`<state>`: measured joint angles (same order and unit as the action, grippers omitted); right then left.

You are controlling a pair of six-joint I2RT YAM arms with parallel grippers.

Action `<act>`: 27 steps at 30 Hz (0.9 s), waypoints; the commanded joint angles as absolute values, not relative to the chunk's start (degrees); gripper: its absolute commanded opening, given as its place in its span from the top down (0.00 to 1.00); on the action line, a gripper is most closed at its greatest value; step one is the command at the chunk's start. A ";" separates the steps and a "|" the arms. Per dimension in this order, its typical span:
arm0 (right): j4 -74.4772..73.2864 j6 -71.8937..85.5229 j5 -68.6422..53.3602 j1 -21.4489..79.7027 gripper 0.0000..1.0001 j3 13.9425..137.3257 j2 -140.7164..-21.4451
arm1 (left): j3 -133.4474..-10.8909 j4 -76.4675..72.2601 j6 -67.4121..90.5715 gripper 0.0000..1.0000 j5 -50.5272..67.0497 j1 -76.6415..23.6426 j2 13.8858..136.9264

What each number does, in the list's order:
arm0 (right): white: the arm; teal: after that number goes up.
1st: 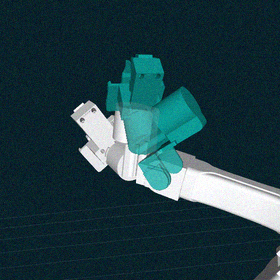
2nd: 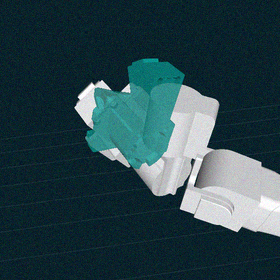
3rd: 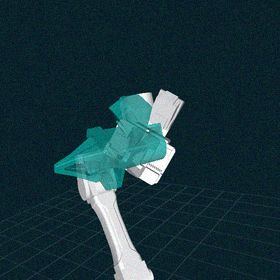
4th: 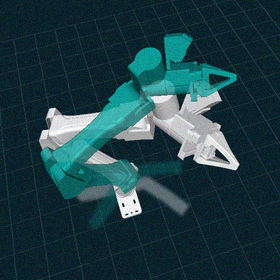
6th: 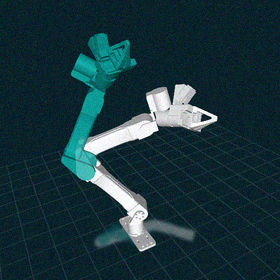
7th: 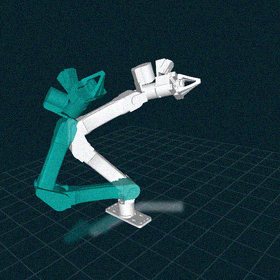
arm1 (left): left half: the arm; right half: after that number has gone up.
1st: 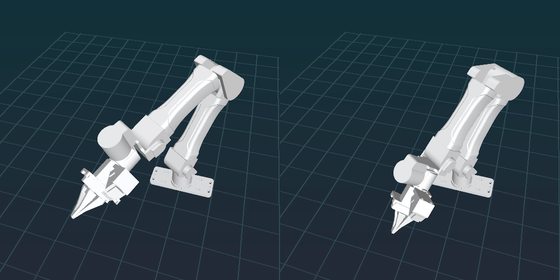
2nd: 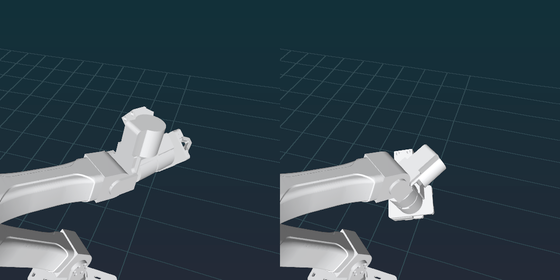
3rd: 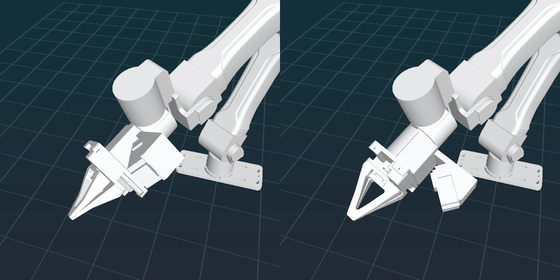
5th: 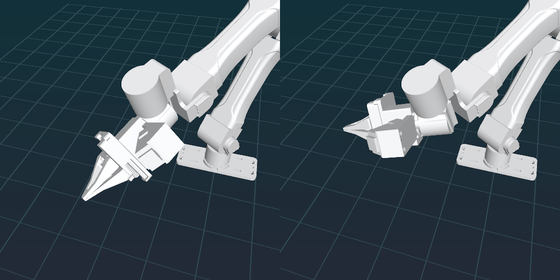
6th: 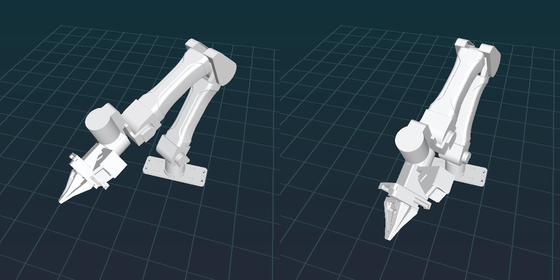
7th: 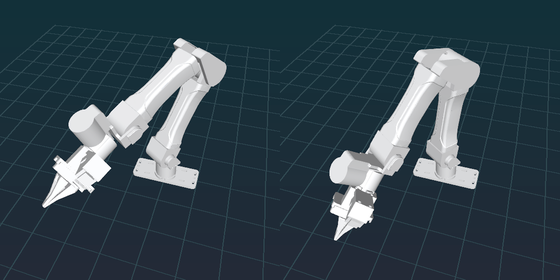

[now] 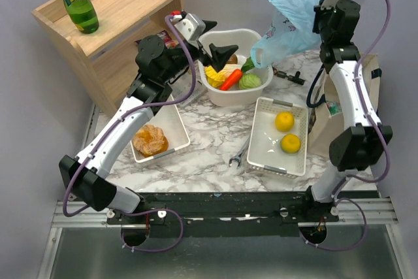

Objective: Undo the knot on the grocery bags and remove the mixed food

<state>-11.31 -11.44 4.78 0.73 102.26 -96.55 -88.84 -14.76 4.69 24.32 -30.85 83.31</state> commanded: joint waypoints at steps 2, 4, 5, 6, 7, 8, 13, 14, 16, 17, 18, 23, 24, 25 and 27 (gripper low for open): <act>4.15 -12.99 14.04 -1.24 0.99 112.01 -108.19 | -82.69 -10.35 2.65 0.02 25.00 -30.71 79.28; -2.93 -14.05 14.96 -1.72 0.94 118.87 -112.00 | -80.97 -9.76 2.09 0.01 24.68 -30.74 77.83; -9.74 -13.35 13.64 -2.12 0.80 122.86 -113.41 | -80.17 -9.06 1.72 0.01 24.78 -30.76 77.09; -15.73 -12.11 10.61 -2.65 0.67 126.33 -114.09 | -79.68 -8.33 1.34 0.02 24.87 -30.73 76.51; -23.33 -10.44 6.22 -3.17 0.49 129.07 -114.07 | -79.20 -7.33 1.03 0.01 24.96 -30.76 76.02; -28.20 -9.55 3.27 -3.41 0.35 130.02 -112.98 | -78.88 -6.29 0.60 0.02 25.05 -30.76 75.56; -42.93 -9.11 -7.89 -3.60 0.05 124.22 -103.80 | -76.35 -3.35 1.07 0.01 25.22 -30.76 73.87; -43.52 -8.91 -8.04 -3.66 0.04 121.71 -101.44 | -75.76 -3.44 1.42 0.02 25.33 -30.76 73.51; -45.00 -8.87 -8.16 -4.07 0.03 118.04 -97.50 | -74.91 -3.40 2.38 0.02 25.61 -30.75 73.00; -45.90 -8.63 -8.09 -4.34 0.03 116.73 -95.50 | -74.60 -3.27 2.89 0.01 25.85 -30.76 72.73; -47.16 -8.24 -7.93 -4.80 0.03 115.83 -93.87 | -74.30 -3.11 3.19 0.01 26.31 -30.76 72.49; -53.27 -8.17 -2.27 -6.20 0.04 110.12 -84.97 | -73.11 -1.30 3.27 0.01 27.64 -30.85 70.49; -55.28 -8.36 -1.77 -7.61 0.04 109.18 -83.53 | -72.66 -0.88 3.15 0.01 27.68 -30.79 69.80; -57.25 -8.84 -2.46 -9.75 0.05 108.17 -82.46 | -71.98 -0.43 3.02 0.01 27.75 -30.82 69.18; -60.83 -10.44 -4.13 -13.88 0.09 106.78 -81.29 | -70.61 -0.13 2.76 0.01 28.00 -30.85 67.71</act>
